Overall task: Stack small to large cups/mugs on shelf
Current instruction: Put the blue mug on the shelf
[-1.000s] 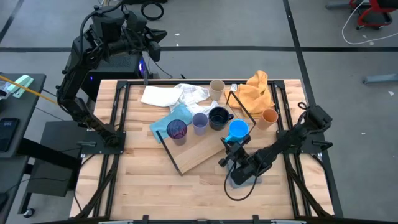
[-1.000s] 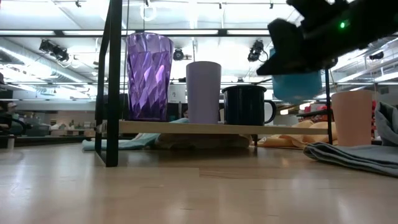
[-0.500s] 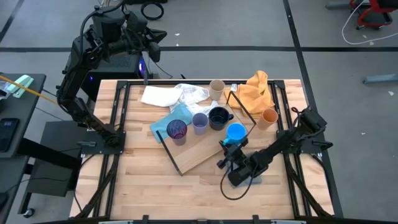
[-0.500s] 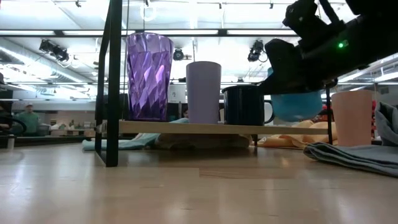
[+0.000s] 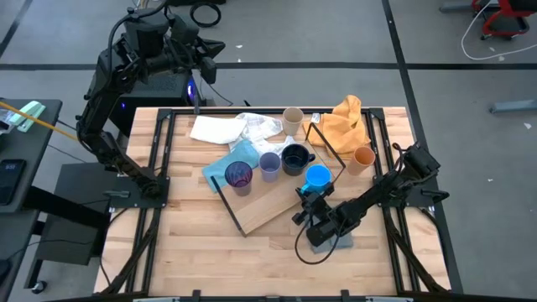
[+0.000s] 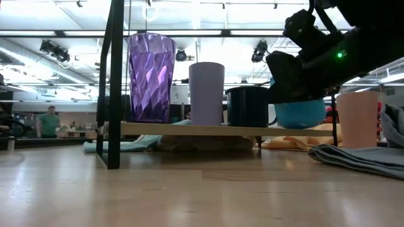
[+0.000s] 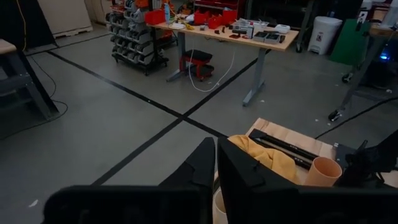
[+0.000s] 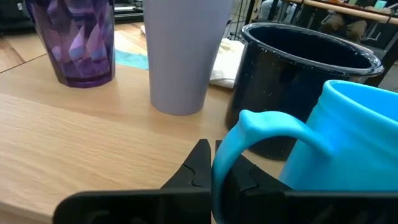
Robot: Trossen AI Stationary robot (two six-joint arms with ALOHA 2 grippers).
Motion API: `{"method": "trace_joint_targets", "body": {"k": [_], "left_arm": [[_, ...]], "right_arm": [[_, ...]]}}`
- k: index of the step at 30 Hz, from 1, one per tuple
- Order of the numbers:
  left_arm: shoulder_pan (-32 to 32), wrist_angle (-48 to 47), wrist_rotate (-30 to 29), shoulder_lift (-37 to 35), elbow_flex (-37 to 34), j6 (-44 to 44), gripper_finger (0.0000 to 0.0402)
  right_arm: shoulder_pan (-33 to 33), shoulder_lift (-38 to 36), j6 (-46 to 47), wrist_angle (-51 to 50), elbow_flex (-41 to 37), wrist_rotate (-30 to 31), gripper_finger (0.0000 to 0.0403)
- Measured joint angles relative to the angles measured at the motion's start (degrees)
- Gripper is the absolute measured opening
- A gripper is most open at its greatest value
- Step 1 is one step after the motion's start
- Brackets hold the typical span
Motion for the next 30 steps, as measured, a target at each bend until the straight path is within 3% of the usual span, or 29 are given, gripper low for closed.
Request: {"method": "trace_joint_targets", "body": {"k": [25,30], "left_arm": [[0.01,-0.02,0.00,0.00,0.01,0.00,0.0033],[0.02,-0.08,0.00,0.00,0.00,0.00,0.0035]], "right_arm": [[-1.58,-0.11,-1.02,1.31,0.02,-2.99,0.0007],[-0.88,-0.07,-0.25,1.53,-0.01,-0.16,0.0007]]}}
